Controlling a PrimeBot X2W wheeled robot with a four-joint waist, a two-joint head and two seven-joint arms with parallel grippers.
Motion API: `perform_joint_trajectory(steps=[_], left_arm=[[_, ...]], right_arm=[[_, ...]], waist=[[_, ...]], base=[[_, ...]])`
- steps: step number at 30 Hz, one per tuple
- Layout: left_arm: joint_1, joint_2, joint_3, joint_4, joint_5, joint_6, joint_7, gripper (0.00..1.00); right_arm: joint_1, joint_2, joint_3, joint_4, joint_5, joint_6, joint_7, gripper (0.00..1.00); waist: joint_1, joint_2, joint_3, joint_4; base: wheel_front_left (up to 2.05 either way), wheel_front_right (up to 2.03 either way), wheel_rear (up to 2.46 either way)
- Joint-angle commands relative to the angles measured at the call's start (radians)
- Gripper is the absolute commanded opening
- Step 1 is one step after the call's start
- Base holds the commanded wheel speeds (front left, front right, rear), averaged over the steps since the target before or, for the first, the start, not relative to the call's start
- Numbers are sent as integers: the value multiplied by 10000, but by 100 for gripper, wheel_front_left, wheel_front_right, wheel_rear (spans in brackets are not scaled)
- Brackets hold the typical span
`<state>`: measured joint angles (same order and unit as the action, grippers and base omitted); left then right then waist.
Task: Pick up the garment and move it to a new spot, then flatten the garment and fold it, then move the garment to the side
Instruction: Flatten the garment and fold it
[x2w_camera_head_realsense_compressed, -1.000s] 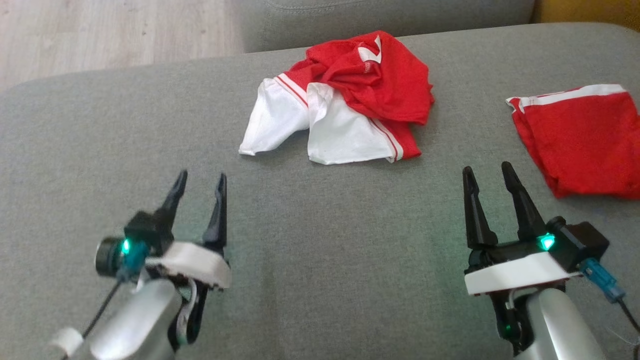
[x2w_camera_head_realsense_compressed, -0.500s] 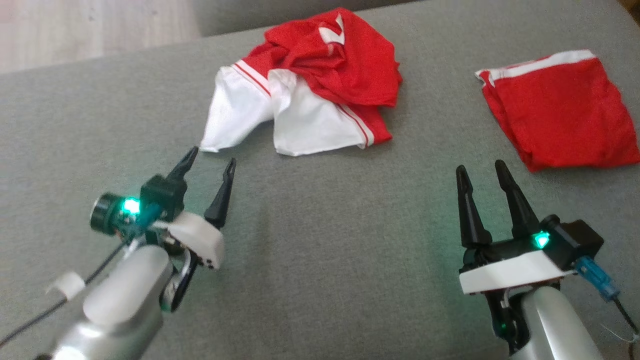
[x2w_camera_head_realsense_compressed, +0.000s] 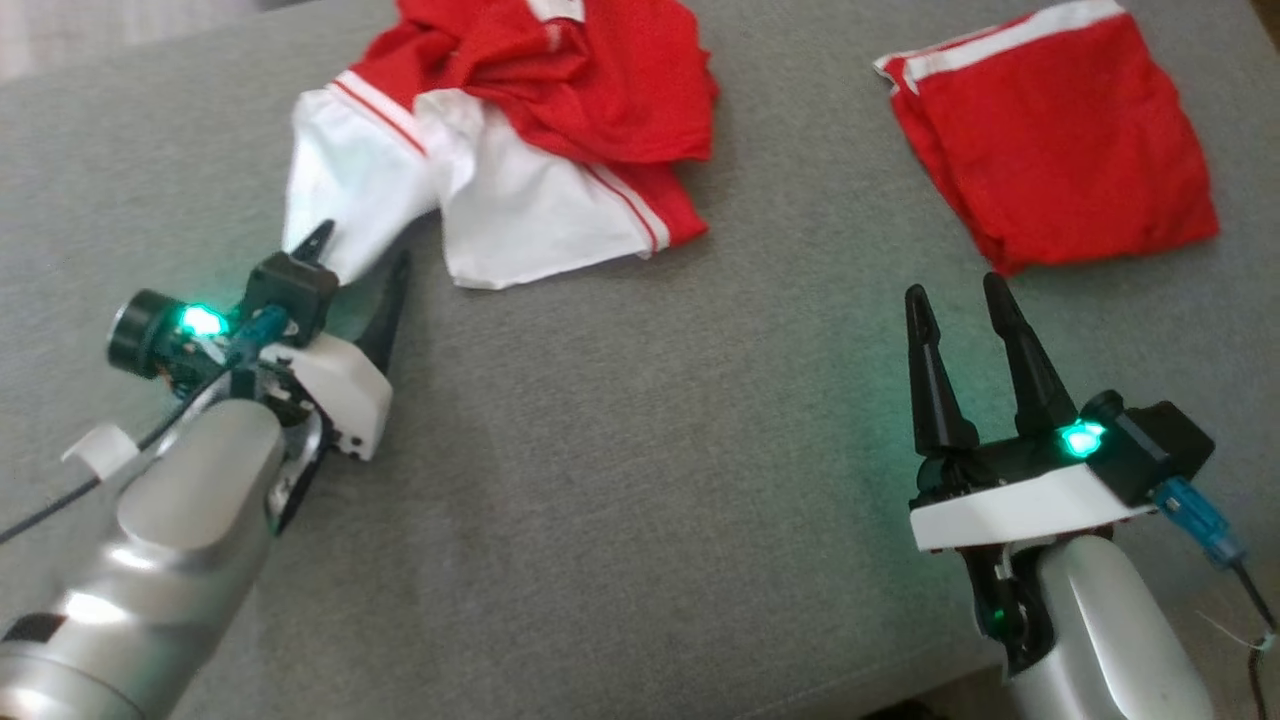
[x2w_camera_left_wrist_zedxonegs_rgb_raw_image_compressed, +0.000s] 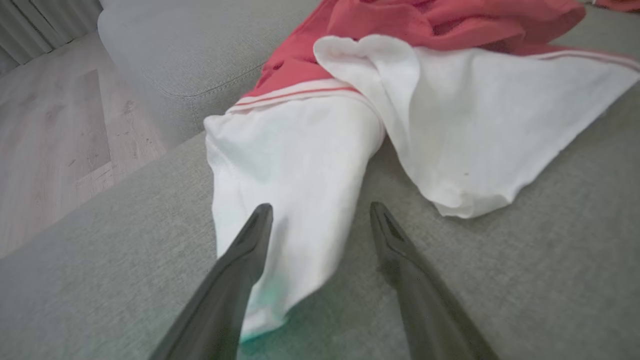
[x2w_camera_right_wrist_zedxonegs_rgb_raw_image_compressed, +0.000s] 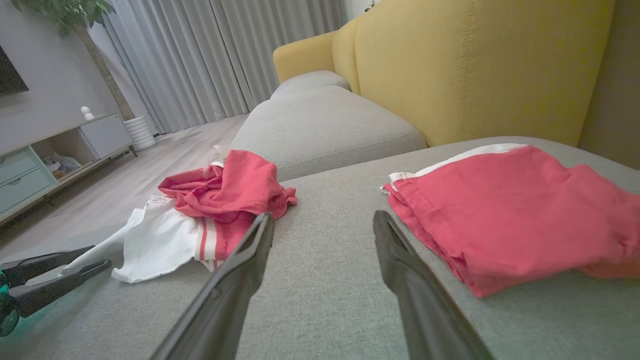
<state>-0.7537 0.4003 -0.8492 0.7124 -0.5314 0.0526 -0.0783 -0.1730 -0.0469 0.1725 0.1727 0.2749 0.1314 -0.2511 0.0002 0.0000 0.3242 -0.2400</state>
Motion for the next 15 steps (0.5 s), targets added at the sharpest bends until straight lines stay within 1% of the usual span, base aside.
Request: perform_joint_trajectory(steps=[1, 2, 3, 4, 7, 11, 15], left_arm=[[-568, 327, 286, 2, 108, 71, 22, 100], [-642, 331, 327, 179, 83, 118, 56, 100], [-721, 351, 348, 339, 77, 136, 81, 42], [-809, 389, 374, 475, 61, 118, 93, 0], [-1189, 596, 594, 748, -44, 80, -30, 0], [-1891, 1023, 1017, 916, -382, -253, 19, 0], [-2864, 1751, 1063, 1050, -195, -516, 444, 0]], right_arm=[[-231, -33, 230, -371, 102, -7, -107, 100], [-246, -33, 236, -388, 123, -7, -107, 100], [-257, -33, 239, -406, 142, -7, -107, 100], [-269, -33, 252, -422, 160, -7, -107, 100], [-309, -33, 298, -447, 209, -7, -107, 100], [-319, -33, 350, -464, 277, -7, -107, 100], [-327, -33, 421, -451, 358, -7, -107, 100]], waist=[[-2, 0, 175, -209], [-2, 0, 207, -263], [-2, 0, 231, -306], [-2, 0, 257, -350], [-2, 0, 302, -468], [-2, 0, 329, -596], [-2, 0, 347, -719]], base=[[0, 0, 0], [0, 0, 0], [0, 0, 0], [0, 0, 0], [0, 0, 0], [0, 0, 0], [0, 0, 0]])
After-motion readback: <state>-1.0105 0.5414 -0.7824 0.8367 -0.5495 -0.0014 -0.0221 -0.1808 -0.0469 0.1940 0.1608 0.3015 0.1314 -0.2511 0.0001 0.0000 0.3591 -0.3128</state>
